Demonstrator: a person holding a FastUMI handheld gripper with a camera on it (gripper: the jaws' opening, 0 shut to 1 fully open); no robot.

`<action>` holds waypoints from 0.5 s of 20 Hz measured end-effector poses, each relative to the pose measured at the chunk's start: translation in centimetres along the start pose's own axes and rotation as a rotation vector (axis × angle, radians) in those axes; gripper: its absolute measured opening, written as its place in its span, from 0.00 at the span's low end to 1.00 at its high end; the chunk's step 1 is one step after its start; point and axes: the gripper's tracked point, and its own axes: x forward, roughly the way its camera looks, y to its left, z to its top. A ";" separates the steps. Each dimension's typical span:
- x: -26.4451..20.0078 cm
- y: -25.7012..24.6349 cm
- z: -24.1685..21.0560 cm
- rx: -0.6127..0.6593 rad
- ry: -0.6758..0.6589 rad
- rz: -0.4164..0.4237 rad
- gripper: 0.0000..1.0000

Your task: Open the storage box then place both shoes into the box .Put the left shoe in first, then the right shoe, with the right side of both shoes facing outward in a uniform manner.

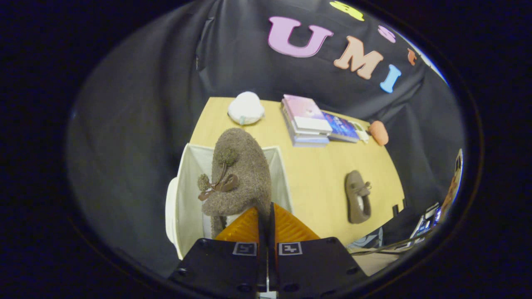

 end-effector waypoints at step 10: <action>8.0 5.6 -5.1 0.004 0.229 0.144 0.05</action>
